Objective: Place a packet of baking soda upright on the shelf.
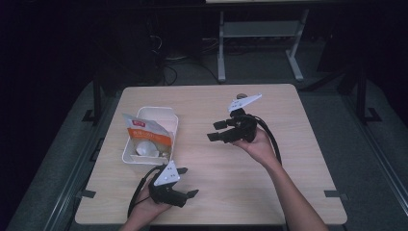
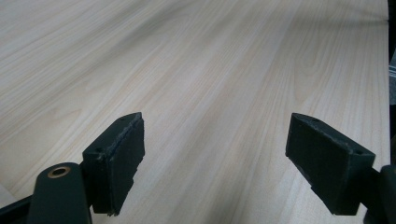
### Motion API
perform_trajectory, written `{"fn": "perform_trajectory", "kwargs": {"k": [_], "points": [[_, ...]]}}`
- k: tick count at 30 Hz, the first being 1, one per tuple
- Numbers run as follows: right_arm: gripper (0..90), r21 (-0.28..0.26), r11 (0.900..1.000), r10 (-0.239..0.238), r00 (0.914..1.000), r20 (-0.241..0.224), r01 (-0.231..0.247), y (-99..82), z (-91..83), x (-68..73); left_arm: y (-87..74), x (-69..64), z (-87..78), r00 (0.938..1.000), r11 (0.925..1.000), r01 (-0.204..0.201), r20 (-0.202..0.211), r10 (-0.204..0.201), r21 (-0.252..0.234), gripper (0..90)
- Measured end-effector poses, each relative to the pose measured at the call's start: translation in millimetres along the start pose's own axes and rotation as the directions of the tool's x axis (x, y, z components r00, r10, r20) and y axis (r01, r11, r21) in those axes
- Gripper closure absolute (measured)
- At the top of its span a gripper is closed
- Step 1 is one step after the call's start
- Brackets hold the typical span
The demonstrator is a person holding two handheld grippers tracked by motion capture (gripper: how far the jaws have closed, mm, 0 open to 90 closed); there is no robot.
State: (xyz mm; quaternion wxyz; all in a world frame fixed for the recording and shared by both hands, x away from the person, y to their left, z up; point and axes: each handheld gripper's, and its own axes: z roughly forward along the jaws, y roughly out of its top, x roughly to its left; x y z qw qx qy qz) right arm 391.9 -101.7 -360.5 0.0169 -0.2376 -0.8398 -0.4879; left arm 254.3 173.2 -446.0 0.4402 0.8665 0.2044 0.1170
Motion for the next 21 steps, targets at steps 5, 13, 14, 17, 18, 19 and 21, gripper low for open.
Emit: {"fn": "perform_trajectory", "kwargs": {"k": [5, 13, 14, 17, 18, 19, 21], "points": [[38.1, -0.001, 0.9999, 0.015, 0.9998, 0.010, -0.015, -7.7, -8.7, -2.5, 0.3, 0.3, 0.0, 1.0000, 1.0000, 0.004, -0.002, -0.004, -0.004, 19.0], [37.2, -0.002, 0.9994, 0.036, 0.9990, 0.025, -0.036, -19.9, -19.0, -6.3, 0.6, 2.3, -0.9, 0.9999, 0.9999, 0.010, -0.008, -0.010, -0.013, 19.0], [37.2, -0.002, 0.9994, 0.036, 0.9990, 0.028, -0.036, -21.7, -20.4, -6.6, 0.6, 2.4, -0.8, 0.9999, 0.9999, 0.009, -0.009, -0.009, -0.013, 19.0], [37.2, -0.001, 0.9990, 0.044, 0.9984, 0.034, -0.044, -27.3, -25.7, -7.6, 0.8, 2.5, -0.5, 0.9999, 0.9999, 0.008, -0.010, -0.009, -0.012, 19.0], [37.1, 0.000, 0.9989, 0.046, 0.9982, 0.037, -0.046, -29.1, -27.4, -7.9, 0.9, 2.6, -0.4, 0.9999, 0.9999, 0.008, -0.010, -0.008, -0.012, 19.0], [37.1, 0.002, 0.9988, 0.049, 0.9980, 0.040, -0.049, -30.7, -29.3, -8.0, 0.9, 2.8, -0.3, 0.9999, 0.9999, 0.008, -0.010, -0.008, -0.011, 19.0], [37.1, -0.001, 0.9986, 0.052, 0.9977, 0.043, -0.052, -34.5, -33.4, -7.8, 0.9, 3.3, -0.1, 0.9999, 0.9999, 0.007, -0.011, -0.007, -0.009, 19.0]]}}
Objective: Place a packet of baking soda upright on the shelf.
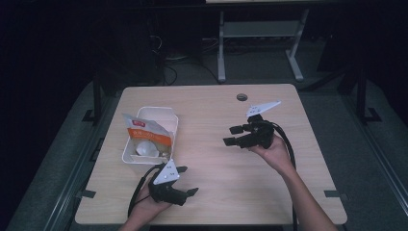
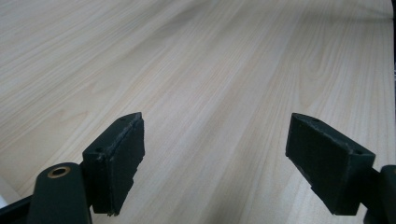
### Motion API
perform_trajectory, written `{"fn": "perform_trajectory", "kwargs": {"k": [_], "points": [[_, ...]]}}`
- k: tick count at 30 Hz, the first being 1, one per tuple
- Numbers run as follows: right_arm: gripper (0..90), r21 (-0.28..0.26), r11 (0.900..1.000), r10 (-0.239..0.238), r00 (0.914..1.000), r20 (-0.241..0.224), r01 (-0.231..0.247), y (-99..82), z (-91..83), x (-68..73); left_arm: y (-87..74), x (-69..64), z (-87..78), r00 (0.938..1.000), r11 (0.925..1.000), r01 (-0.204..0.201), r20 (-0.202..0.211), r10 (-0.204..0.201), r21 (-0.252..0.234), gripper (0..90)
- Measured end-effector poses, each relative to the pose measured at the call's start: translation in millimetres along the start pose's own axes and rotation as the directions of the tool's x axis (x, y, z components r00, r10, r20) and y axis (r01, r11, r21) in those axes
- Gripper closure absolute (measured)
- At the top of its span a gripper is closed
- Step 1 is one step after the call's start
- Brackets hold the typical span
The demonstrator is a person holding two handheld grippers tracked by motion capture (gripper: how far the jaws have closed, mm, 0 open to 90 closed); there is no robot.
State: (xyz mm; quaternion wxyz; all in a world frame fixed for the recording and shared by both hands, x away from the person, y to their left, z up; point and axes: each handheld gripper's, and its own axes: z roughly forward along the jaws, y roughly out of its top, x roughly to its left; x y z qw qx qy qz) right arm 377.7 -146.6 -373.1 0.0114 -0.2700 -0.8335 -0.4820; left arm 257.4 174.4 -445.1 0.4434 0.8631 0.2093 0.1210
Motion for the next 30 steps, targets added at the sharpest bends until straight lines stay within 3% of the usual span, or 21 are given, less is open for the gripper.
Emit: {"fn": "perform_trajectory", "kwargs": {"k": [30], "points": [[35.6, -0.030, 0.9966, 0.077, 0.9962, 0.040, -0.076, -61.4, -45.9, -6.1, 0.6, 1.9, 2.2, 0.9997, 0.9999, 0.017, -0.015, -0.017, -0.003, 19.1]]}}
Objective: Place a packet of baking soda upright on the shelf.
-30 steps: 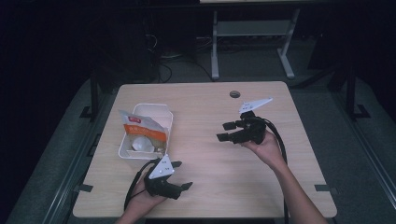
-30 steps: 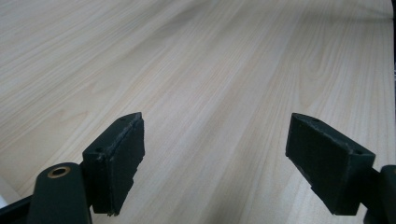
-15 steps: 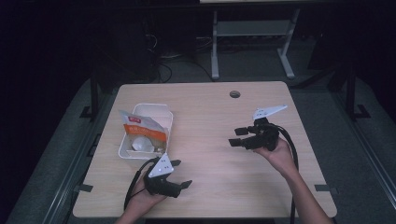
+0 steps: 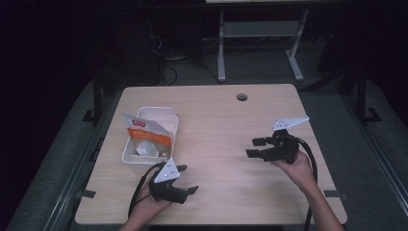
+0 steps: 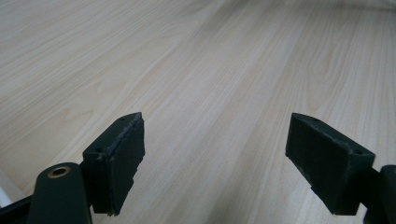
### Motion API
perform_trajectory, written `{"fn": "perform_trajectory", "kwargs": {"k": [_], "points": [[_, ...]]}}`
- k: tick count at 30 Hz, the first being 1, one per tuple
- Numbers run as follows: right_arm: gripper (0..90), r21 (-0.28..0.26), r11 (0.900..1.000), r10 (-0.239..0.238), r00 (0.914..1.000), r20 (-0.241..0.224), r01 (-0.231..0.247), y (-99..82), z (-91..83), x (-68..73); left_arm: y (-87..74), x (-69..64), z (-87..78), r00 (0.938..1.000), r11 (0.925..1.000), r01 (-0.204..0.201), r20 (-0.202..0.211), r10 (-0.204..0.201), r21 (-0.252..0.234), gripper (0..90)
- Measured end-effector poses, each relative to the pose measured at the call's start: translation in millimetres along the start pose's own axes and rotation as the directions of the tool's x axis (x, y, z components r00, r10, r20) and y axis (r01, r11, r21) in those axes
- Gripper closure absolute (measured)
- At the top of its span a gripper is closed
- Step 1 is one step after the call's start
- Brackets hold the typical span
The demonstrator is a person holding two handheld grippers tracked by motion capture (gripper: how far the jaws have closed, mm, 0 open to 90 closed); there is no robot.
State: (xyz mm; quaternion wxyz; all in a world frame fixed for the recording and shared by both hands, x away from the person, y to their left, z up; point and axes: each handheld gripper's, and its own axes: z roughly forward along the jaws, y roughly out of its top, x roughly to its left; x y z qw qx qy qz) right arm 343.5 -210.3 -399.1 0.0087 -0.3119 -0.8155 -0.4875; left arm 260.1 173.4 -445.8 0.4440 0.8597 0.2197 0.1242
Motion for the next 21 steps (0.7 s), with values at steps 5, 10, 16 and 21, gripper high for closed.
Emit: {"fn": "perform_trajectory", "kwargs": {"k": [5, 10, 16, 21], "points": [[35.3, -0.002, 1.0000, 0.005, 0.9999, 0.009, -0.005, -10.2, -6.5, 0.8, 0.0, 0.4, 0.7, 1.0000, 1.0000, 0.003, -0.002, -0.003, 0.001, 19.1], [35.1, 0.002, 0.9999, 0.014, 0.9998, 0.015, -0.014, -21.8, -11.9, 1.7, -0.1, 1.2, -0.3, 1.0000, 1.0000, 0.006, -0.005, -0.006, 0.001, 19.1], [34.6, 0.015, 0.9996, 0.023, 0.9996, 0.019, -0.024, -36.3, -17.4, 4.1, -0.2, 1.5, 0.2, 0.9999, 1.0000, 0.009, -0.007, -0.009, 0.000, 19.1], [34.4, 0.018, 0.9991, 0.037, 0.9992, 0.018, -0.037, -47.5, -20.5, 4.6, -0.2, 2.0, 0.3, 0.9999, 0.9999, 0.012, -0.008, -0.012, -0.001, 19.1]]}}
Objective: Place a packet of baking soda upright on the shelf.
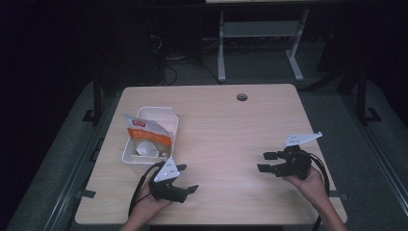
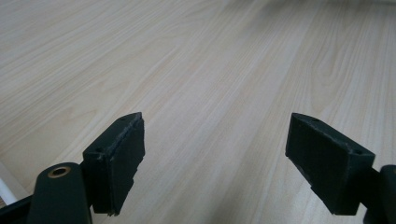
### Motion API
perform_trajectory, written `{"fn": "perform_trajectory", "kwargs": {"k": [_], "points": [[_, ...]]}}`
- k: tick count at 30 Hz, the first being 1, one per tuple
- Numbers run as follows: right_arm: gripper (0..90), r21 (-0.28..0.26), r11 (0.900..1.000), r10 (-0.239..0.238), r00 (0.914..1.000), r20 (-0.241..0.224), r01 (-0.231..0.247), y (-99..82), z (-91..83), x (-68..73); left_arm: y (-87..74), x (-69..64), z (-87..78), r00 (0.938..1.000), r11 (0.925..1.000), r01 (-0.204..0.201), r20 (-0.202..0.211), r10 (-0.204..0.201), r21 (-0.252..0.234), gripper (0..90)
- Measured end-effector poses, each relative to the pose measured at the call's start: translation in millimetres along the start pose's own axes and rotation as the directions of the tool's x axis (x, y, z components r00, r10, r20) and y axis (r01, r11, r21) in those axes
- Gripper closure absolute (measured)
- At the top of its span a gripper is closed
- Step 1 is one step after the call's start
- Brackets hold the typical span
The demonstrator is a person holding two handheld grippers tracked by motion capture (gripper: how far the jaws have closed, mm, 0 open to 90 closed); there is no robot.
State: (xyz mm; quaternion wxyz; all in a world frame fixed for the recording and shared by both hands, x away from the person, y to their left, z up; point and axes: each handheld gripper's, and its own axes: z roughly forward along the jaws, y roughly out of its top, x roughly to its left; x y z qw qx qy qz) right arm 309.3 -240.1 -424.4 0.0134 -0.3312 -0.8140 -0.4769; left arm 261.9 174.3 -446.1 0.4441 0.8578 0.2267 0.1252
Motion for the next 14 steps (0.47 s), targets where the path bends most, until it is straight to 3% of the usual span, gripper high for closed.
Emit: {"fn": "perform_trajectory", "kwargs": {"k": [14], "points": [[32.1, 0.013, 0.9999, 0.007, 0.9999, 0.014, -0.007, -33.4, 0.6, 11.1, 0.7, -0.3, -0.8, 1.0000, 0.9999, 0.001, 0.005, -0.001, -0.013, 19.1]]}}
